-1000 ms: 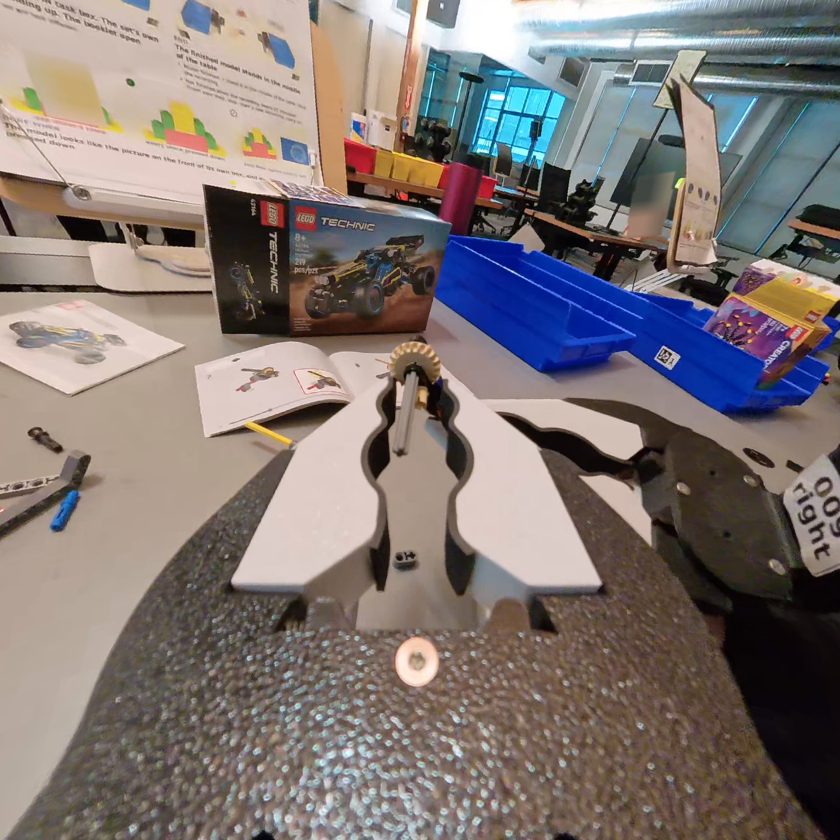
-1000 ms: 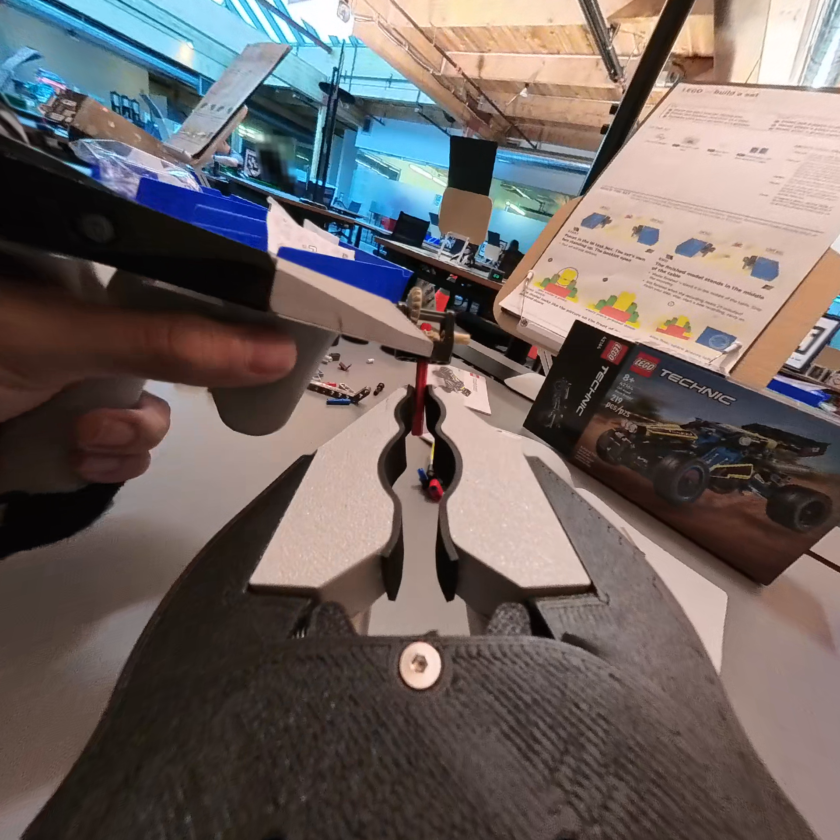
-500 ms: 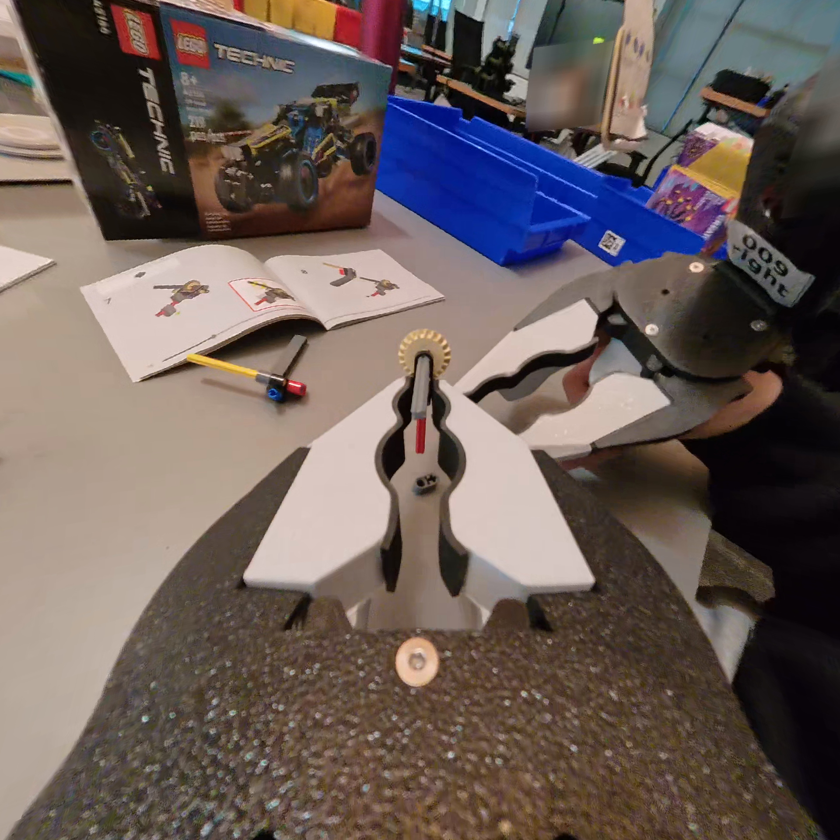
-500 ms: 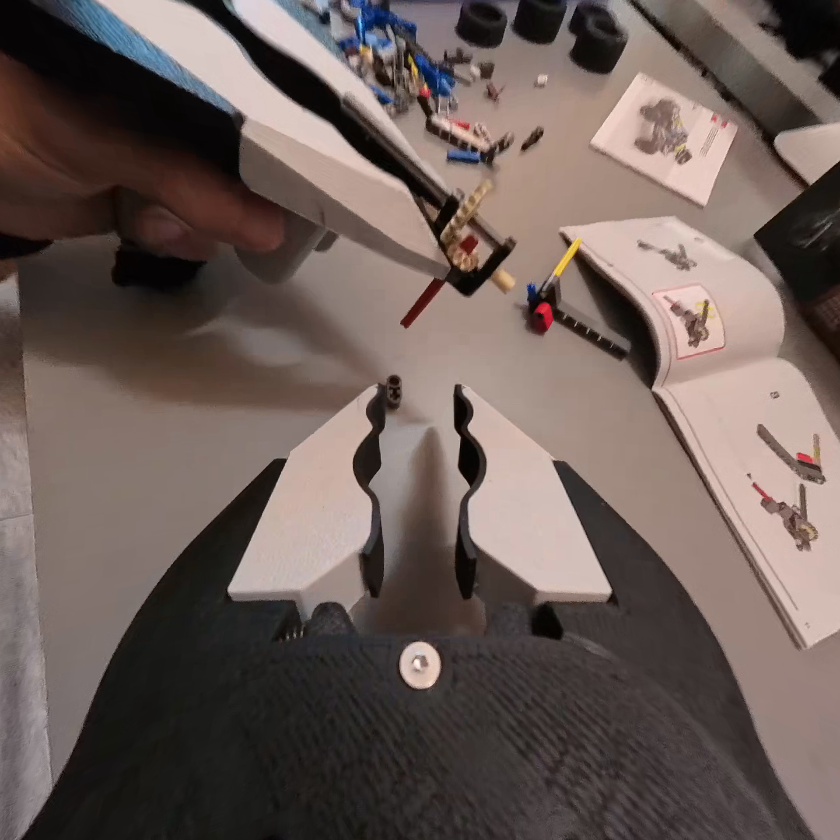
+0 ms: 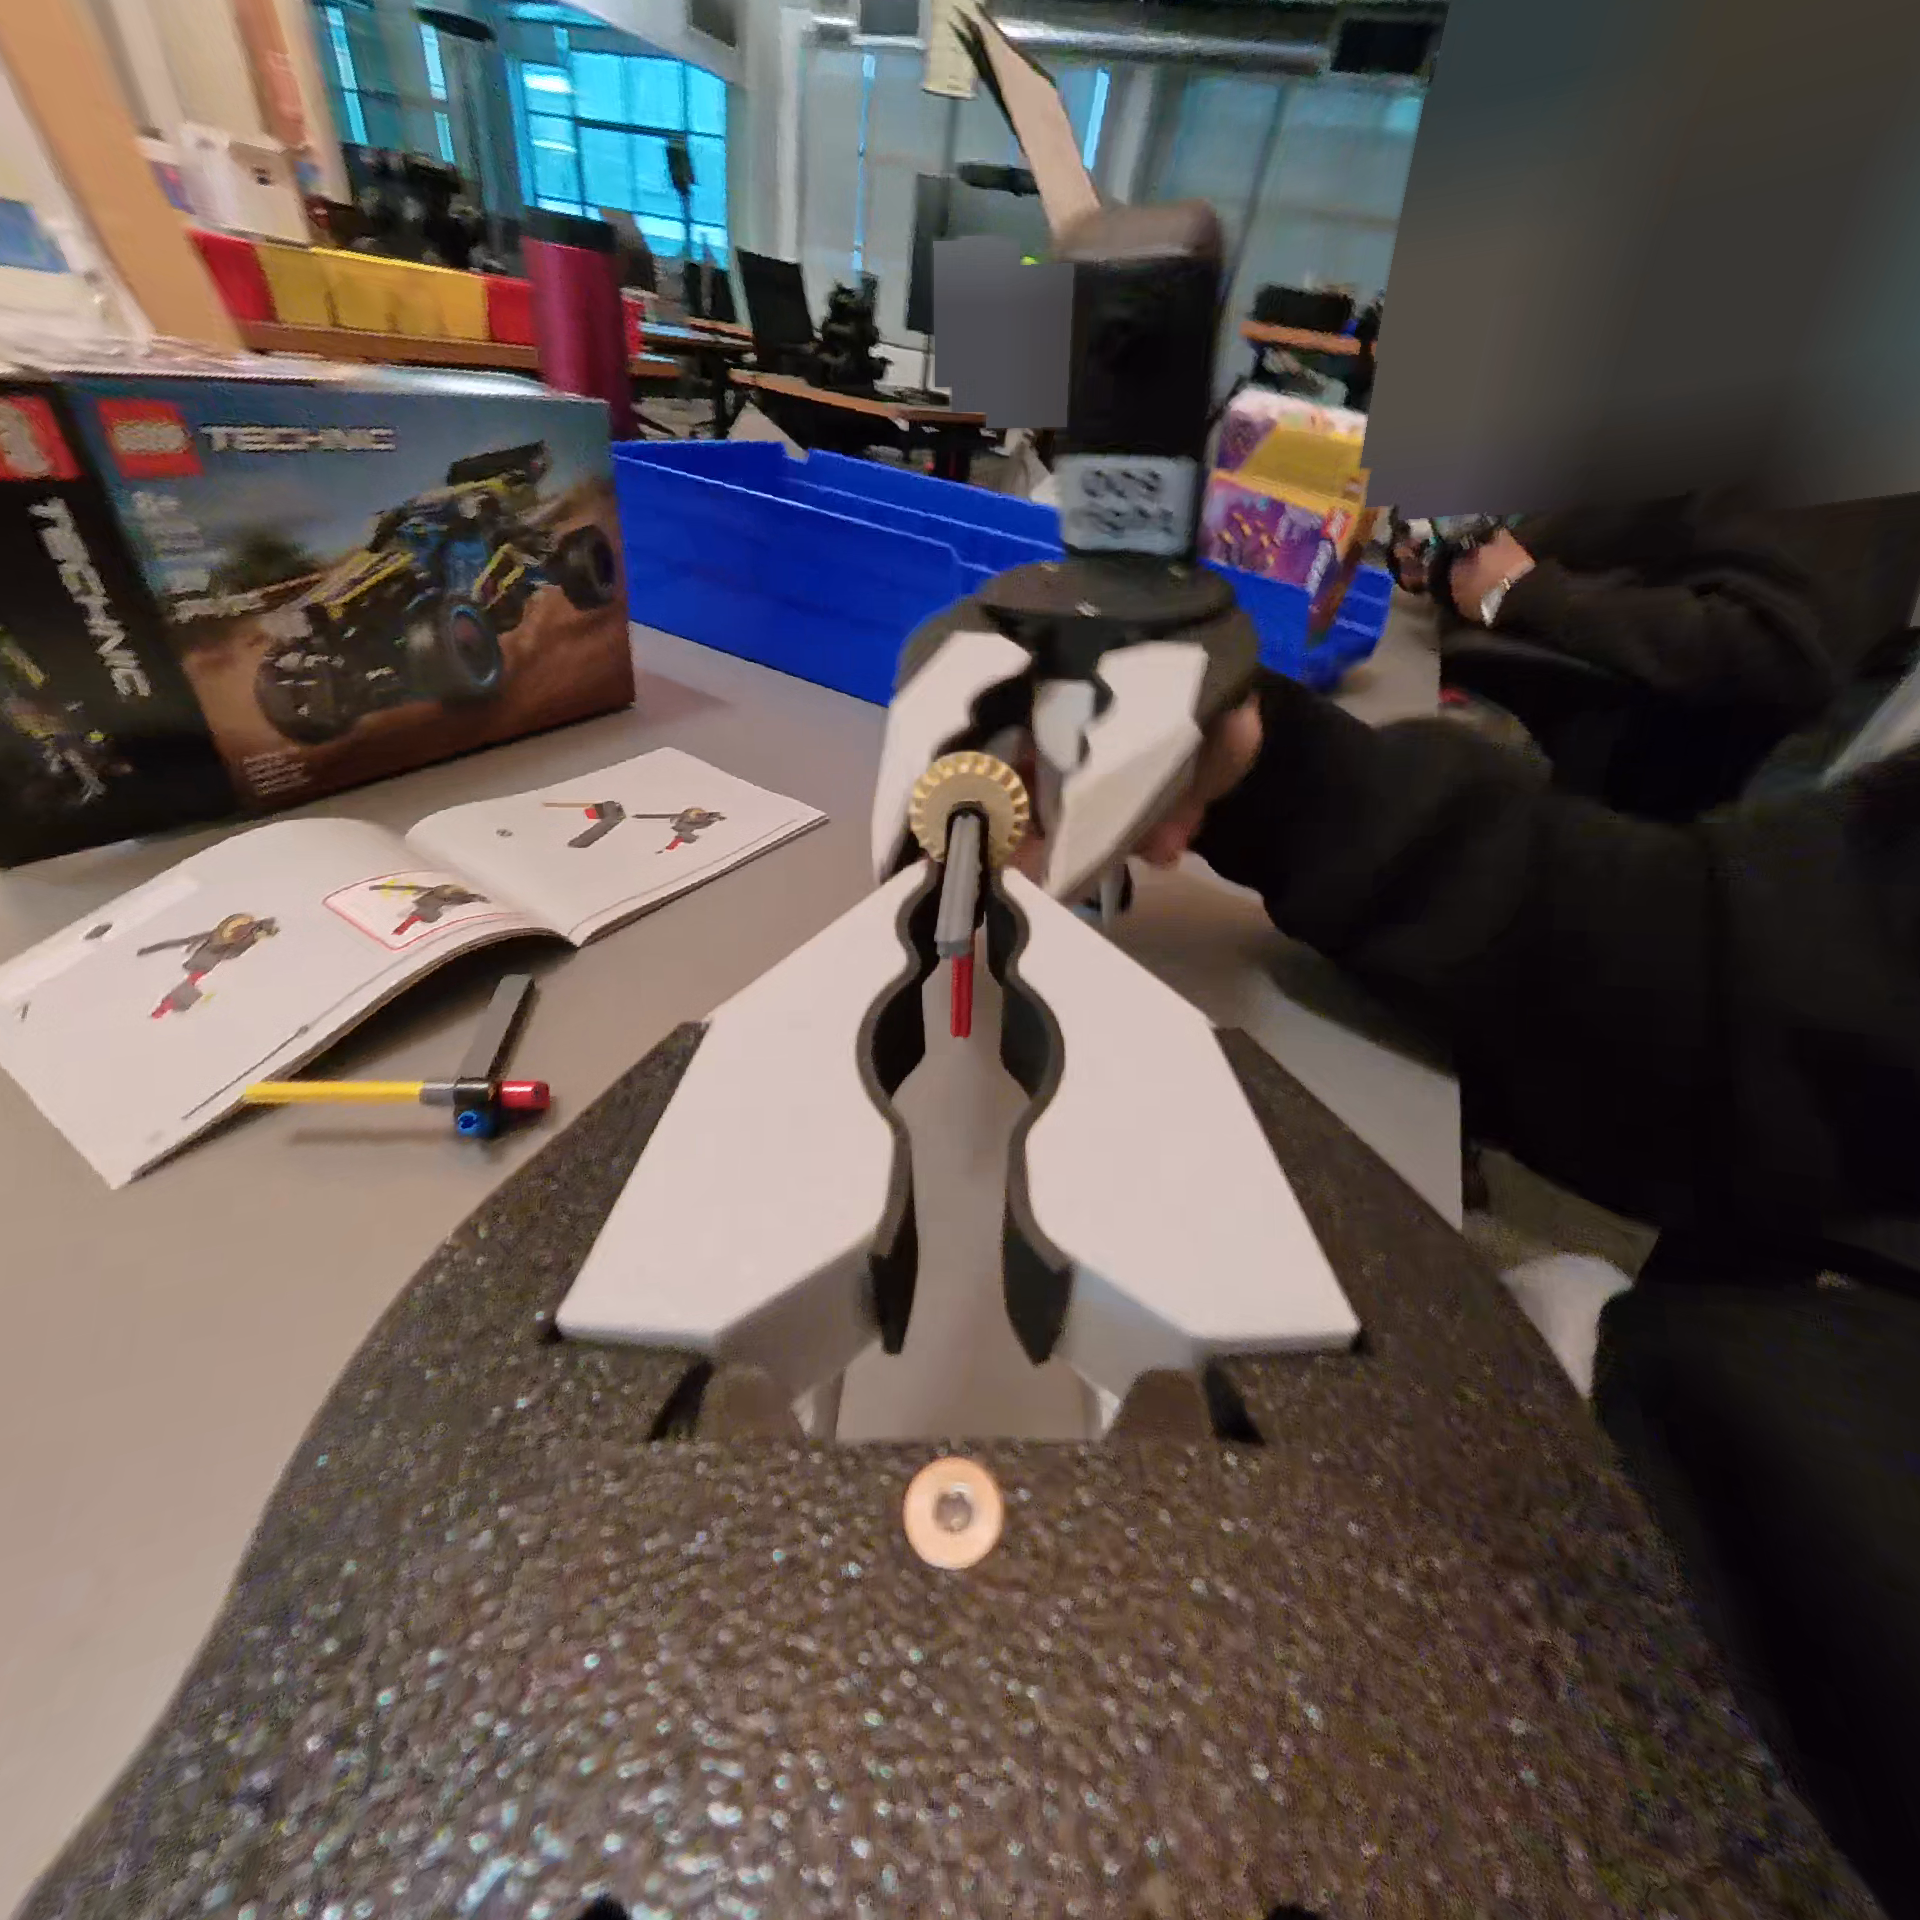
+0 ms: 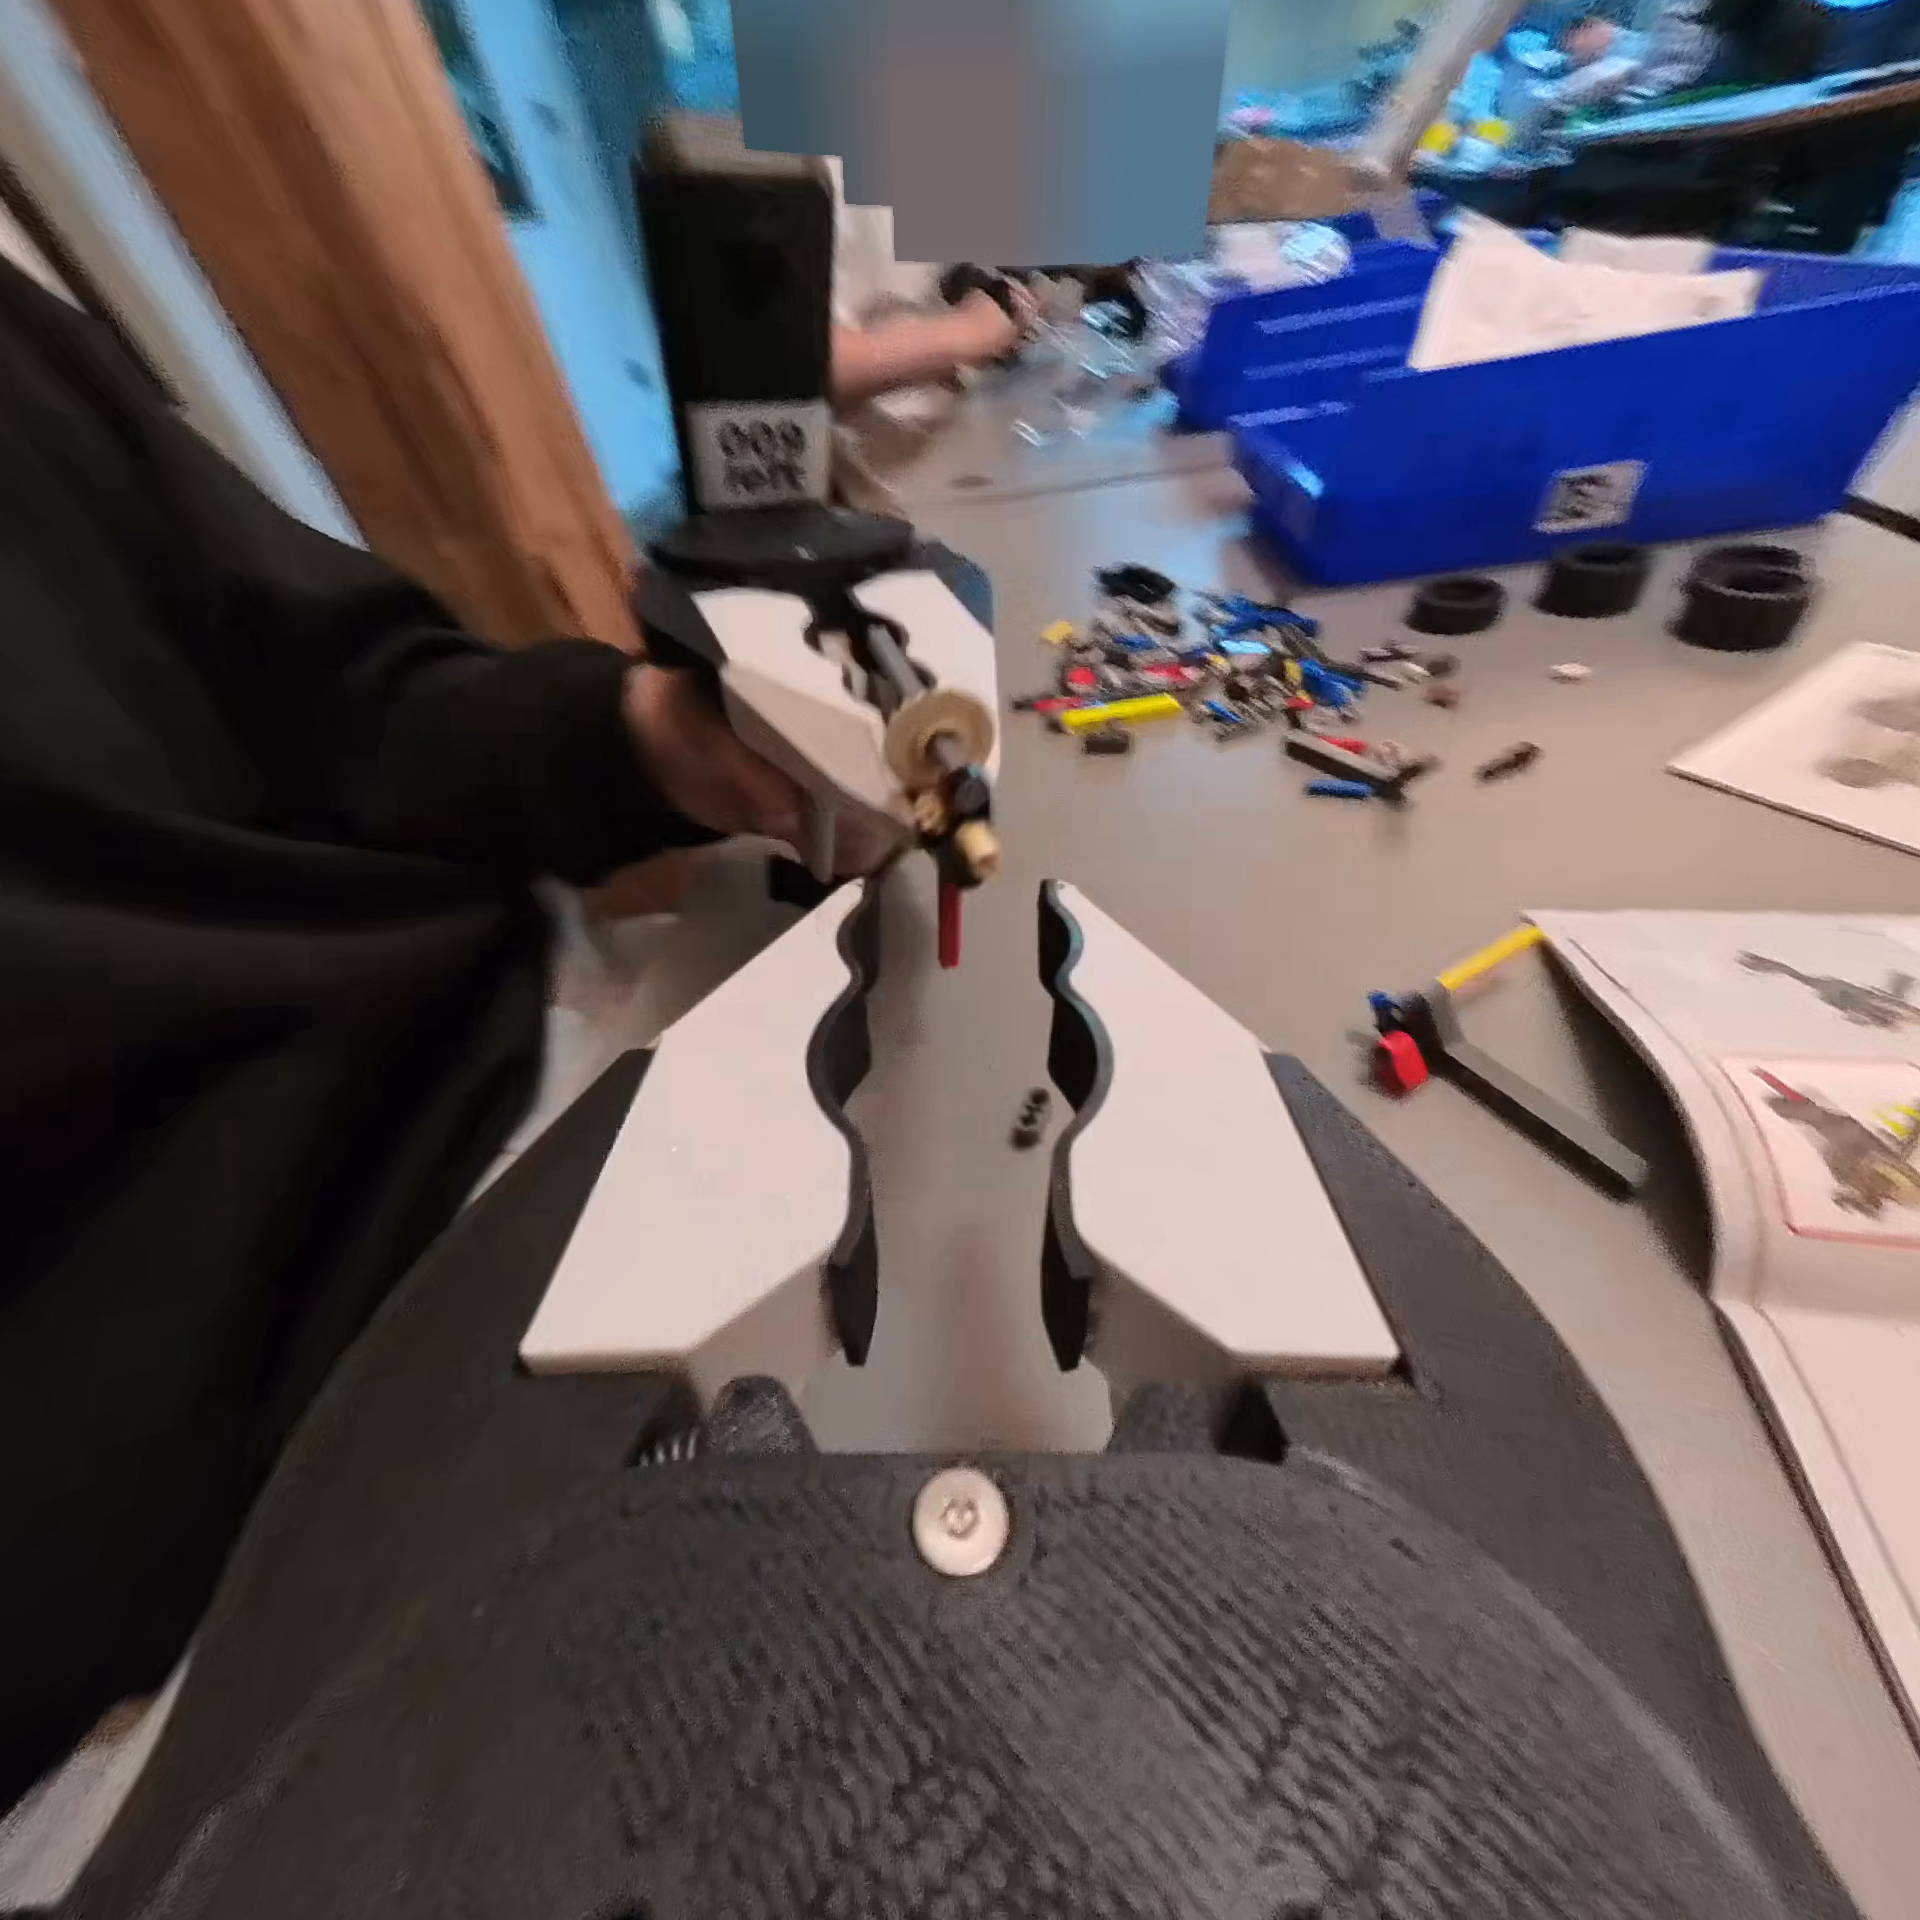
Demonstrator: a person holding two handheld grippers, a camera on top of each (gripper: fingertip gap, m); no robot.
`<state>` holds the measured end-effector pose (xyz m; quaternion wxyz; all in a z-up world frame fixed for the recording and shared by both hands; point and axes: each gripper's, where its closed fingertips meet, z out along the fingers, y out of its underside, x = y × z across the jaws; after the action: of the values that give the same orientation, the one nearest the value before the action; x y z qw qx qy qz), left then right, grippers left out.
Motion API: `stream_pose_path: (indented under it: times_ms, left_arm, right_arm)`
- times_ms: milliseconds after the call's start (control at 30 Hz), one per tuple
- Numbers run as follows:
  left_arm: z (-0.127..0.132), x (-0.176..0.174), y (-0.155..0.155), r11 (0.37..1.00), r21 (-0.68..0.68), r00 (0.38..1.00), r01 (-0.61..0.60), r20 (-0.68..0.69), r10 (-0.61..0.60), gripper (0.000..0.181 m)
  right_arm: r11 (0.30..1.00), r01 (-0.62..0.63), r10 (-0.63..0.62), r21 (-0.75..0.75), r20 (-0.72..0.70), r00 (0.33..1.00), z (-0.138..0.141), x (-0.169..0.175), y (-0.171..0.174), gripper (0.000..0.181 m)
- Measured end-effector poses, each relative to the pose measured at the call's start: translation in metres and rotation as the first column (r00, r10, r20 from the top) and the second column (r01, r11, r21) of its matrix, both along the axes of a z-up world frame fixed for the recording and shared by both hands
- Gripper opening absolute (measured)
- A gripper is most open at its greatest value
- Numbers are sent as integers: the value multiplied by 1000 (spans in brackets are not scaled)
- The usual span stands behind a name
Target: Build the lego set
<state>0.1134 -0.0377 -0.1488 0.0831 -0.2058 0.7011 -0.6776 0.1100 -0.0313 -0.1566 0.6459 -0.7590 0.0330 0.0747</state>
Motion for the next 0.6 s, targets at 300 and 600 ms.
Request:
stream_pose_path:
  times_ms: [300,600]
  left_arm:
    - [-18,-7,-4,992,118,999,37,18,-39,7]
    - [-54,-3,20,834,551,999,-21,33,3,35]
  right_arm:
    - [932,-354,355,-79,-8,935,-1,-6,-3,7]
    - [771,-546,571,-328,-22,820,-26,1,3,6]
